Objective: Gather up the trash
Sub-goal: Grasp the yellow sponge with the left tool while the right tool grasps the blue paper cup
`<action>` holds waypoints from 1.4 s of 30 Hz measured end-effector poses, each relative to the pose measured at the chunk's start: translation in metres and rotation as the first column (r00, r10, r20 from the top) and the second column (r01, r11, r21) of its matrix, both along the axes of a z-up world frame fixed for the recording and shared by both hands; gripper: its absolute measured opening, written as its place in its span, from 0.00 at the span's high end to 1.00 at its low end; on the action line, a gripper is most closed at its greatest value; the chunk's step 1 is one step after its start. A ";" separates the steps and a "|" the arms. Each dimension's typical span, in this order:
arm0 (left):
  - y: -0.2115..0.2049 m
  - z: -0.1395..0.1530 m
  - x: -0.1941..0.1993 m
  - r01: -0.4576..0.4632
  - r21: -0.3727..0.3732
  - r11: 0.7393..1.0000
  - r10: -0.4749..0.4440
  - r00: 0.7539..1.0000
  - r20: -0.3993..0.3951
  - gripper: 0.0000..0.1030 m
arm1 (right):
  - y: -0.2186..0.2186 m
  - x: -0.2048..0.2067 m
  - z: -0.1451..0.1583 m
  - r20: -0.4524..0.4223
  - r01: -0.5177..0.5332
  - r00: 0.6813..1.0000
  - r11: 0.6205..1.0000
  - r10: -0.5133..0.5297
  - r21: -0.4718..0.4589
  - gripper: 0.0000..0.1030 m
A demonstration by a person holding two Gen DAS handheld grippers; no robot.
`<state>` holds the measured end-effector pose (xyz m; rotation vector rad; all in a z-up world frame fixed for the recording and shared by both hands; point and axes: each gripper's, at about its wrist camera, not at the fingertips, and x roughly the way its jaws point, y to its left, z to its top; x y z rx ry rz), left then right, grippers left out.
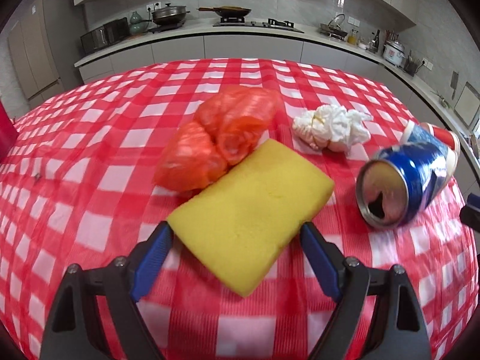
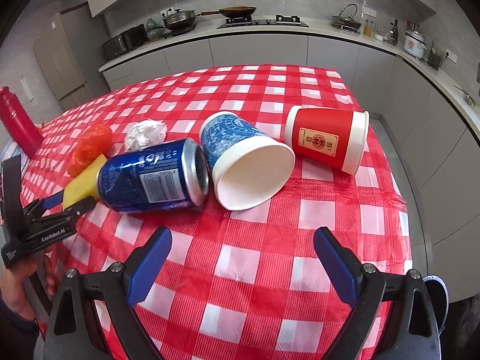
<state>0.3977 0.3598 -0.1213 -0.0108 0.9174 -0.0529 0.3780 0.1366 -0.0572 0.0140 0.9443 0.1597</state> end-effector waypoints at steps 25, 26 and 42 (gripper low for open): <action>0.002 0.000 -0.014 -0.122 -0.014 0.992 0.122 0.992 0.021 0.43 | 0.010 0.042 -0.013 -0.013 0.020 1.000 1.000 -0.020 -0.008 0.06; 0.003 0.001 -0.013 -0.120 -0.021 0.993 0.120 0.993 0.020 0.44 | 0.011 0.044 -0.014 -0.015 0.021 1.000 1.000 -0.021 -0.006 0.06; 0.016 0.005 -0.022 -0.131 -0.058 0.990 0.134 0.990 0.047 0.47 | -0.008 0.060 -0.002 0.038 -0.009 0.999 0.999 0.008 0.031 0.06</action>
